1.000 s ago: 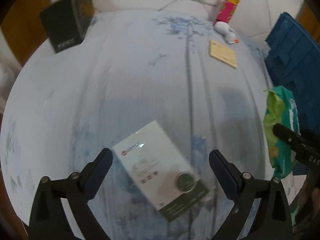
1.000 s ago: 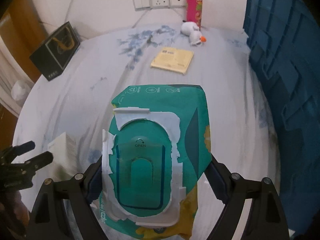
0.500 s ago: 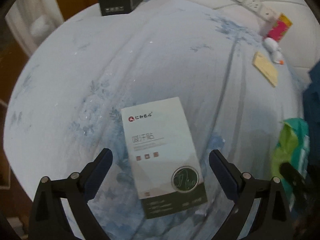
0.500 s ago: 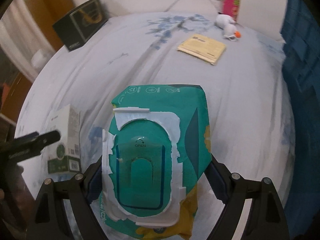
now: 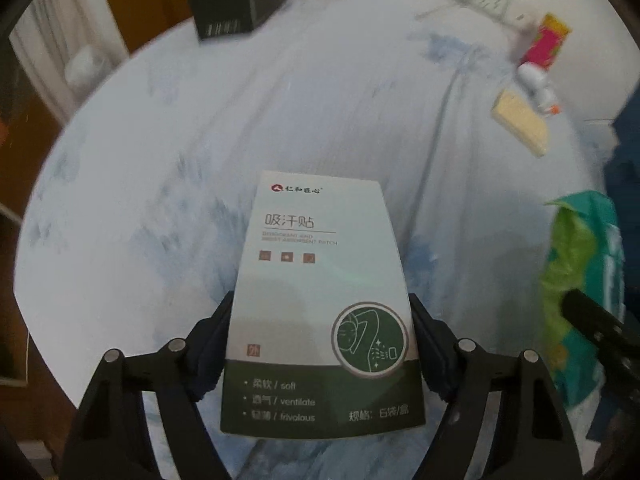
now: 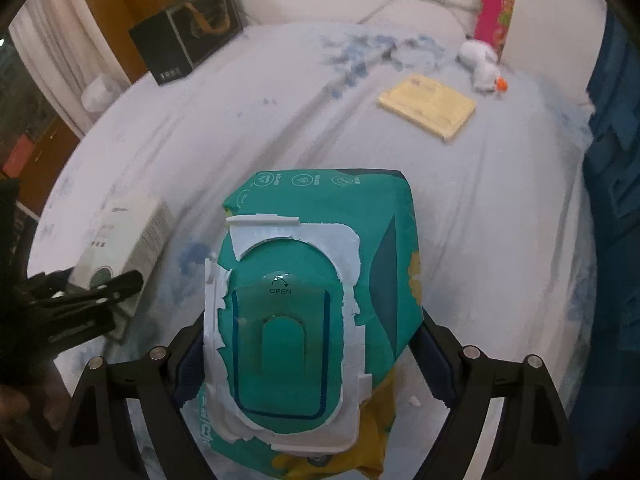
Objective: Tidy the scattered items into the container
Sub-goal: 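Carry the white box with the left tool while the right tool carries the wipes pack to the crate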
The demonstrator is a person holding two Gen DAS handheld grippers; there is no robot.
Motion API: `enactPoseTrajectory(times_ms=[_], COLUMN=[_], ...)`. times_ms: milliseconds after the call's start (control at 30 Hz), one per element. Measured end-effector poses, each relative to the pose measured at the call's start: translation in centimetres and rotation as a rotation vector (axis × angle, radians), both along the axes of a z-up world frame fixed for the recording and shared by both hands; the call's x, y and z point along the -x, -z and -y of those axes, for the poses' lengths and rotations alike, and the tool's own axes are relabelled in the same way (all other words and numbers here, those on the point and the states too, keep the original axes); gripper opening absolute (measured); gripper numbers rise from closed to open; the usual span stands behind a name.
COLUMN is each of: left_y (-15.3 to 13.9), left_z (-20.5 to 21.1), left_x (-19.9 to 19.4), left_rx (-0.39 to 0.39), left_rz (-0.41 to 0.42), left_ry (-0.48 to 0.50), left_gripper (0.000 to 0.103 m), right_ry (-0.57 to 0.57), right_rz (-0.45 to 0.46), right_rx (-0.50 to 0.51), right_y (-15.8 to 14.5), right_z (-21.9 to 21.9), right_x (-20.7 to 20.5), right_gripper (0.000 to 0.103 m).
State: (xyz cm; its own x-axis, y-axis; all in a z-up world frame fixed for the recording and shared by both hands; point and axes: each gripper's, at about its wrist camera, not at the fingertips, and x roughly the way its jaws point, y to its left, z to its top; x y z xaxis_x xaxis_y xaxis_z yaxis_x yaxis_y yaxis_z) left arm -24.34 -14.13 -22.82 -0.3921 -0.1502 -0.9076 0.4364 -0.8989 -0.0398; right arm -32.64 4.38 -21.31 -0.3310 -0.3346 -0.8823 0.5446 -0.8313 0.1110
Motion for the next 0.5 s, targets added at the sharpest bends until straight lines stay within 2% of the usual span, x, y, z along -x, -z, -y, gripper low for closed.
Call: enactPoseTrajectory(times_ms=[133, 300, 367, 500], left_y=[-6.2, -14.3, -17.6, -23.9], left_z=[-1.2, -3.5, -5.2, -9.7], left_x=[-0.4, -0.6, -0.3, -0.3], left_rx=[0.041, 0.070, 0.074, 0.063], left_rz=[-0.133, -0.315, -0.390, -0.524], left_ry=[0.100, 0.274, 0.347, 0.481], left_gripper=[0.079, 0.079, 0.079, 0.079], right_ry=[0.030, 0.120, 0.169, 0.274], right_rz=[-0.101, -0.290, -0.395, -0.566], right_rx=[0.042, 0.116, 0.145, 0.177], right_y=[-5.1, -14.7, -19.4, -27.1], right_z=[-0.4, -2.8, -4.9, -10.2], right_x=[-1.5, -5.1, -7.1, -11.1], right_gripper=[0.087, 0.087, 0.087, 0.087])
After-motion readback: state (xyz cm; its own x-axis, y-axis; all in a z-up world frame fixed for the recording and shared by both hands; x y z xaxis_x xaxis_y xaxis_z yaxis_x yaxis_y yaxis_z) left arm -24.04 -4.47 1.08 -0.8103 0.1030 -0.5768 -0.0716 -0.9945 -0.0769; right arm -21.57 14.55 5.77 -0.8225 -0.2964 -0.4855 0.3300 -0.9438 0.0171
